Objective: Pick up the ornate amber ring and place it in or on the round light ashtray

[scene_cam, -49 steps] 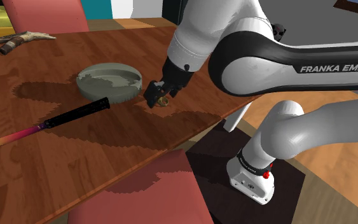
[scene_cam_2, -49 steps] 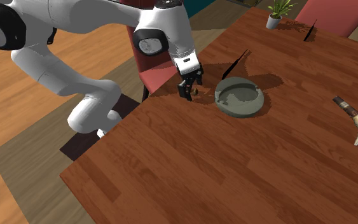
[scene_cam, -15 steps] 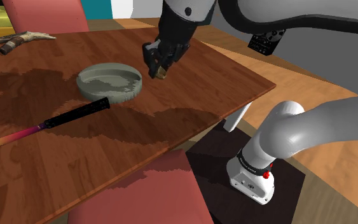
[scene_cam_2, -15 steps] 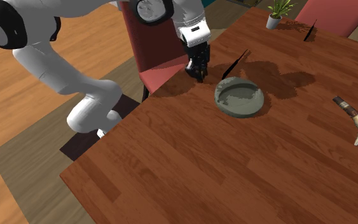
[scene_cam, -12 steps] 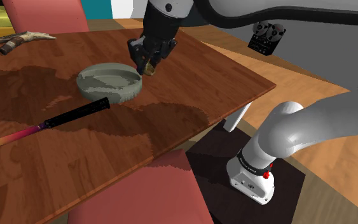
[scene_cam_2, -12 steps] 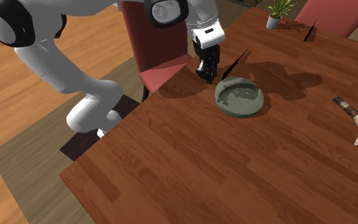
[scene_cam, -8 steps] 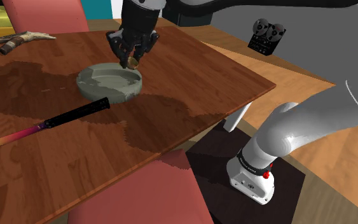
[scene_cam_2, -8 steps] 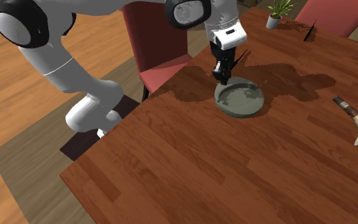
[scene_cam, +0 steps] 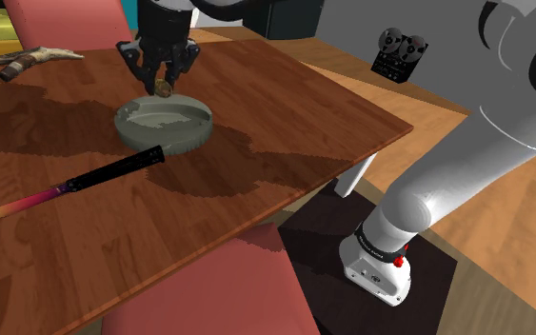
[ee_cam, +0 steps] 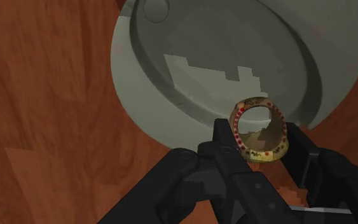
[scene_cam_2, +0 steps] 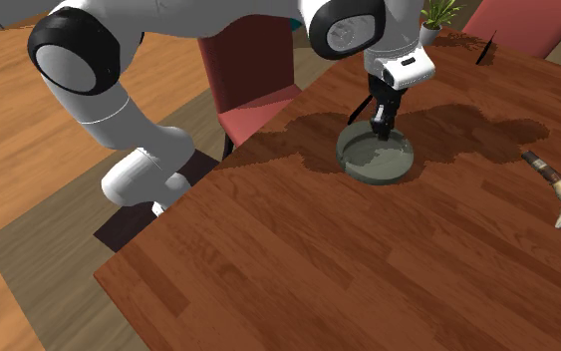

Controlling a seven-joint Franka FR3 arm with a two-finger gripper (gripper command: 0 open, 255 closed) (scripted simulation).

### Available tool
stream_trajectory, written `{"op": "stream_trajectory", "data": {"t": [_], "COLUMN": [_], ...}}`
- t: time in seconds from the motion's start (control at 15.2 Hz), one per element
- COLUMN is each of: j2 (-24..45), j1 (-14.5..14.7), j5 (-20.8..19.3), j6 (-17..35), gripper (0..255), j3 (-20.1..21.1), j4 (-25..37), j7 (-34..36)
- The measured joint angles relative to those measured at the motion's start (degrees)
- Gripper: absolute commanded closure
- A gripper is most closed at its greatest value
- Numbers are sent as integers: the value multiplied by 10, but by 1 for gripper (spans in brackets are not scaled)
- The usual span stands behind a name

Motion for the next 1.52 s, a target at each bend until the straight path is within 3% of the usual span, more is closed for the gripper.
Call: {"op": "stream_trajectory", "data": {"t": [0.66, 1.12, 1.19, 1.52], "j2": [7, 7, 7, 7], "j1": [0, 1, 1, 1], "j5": [-8, -9, -9, -9], "j6": [77, 82, 82, 82], "gripper": [255, 255, 0, 0], "j3": [5, 6, 6, 6], "j4": [-72, -77, -77, -77], "j7": [11, 13, 13, 13]}}
